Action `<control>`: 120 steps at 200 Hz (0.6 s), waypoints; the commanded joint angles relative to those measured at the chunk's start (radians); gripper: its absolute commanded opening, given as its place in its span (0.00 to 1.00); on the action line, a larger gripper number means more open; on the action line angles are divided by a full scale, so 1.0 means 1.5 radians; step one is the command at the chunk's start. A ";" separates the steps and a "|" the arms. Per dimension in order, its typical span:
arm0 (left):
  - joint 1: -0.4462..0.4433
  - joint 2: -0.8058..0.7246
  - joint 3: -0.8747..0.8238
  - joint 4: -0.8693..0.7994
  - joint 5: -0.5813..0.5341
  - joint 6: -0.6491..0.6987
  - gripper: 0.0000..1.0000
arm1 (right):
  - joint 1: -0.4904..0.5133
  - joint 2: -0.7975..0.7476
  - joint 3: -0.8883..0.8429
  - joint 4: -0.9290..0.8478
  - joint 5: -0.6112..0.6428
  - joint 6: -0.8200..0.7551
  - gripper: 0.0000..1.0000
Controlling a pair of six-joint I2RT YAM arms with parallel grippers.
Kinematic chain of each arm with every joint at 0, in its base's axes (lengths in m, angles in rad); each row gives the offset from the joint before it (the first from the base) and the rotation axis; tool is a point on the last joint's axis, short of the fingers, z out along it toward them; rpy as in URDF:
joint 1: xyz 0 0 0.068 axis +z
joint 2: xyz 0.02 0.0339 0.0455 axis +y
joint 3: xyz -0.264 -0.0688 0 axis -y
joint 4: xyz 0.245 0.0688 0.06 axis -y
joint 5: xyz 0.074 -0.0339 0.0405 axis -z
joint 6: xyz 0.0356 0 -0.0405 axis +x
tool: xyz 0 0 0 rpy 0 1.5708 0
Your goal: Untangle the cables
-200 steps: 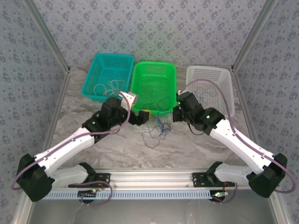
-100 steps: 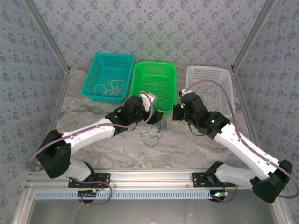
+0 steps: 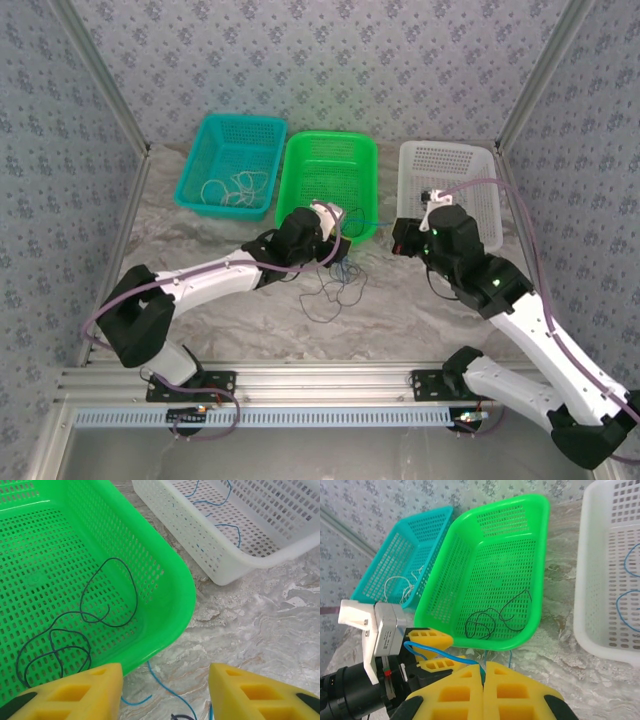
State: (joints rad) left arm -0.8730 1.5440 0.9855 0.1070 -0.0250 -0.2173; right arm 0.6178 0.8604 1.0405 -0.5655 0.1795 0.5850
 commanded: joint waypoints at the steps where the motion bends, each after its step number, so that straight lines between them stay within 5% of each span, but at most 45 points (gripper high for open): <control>1: -0.004 -0.010 0.001 -0.007 -0.018 0.013 0.48 | -0.021 -0.028 0.021 -0.020 0.011 0.014 0.00; 23: -0.004 -0.008 -0.007 -0.014 -0.030 0.015 0.42 | -0.046 -0.053 0.019 -0.021 0.027 0.025 0.00; 81: -0.014 -0.005 -0.011 -0.043 -0.065 0.079 0.00 | -0.121 -0.021 0.073 -0.153 -0.063 -0.032 0.00; 120: -0.050 0.004 0.001 -0.063 -0.107 0.153 0.00 | -0.132 0.017 0.128 -0.220 -0.069 -0.070 0.00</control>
State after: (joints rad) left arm -0.9215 1.5444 0.9714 0.0662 -0.1093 -0.0807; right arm 0.4335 0.8913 1.1793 -0.8101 0.0879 0.5335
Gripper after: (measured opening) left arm 0.062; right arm 0.059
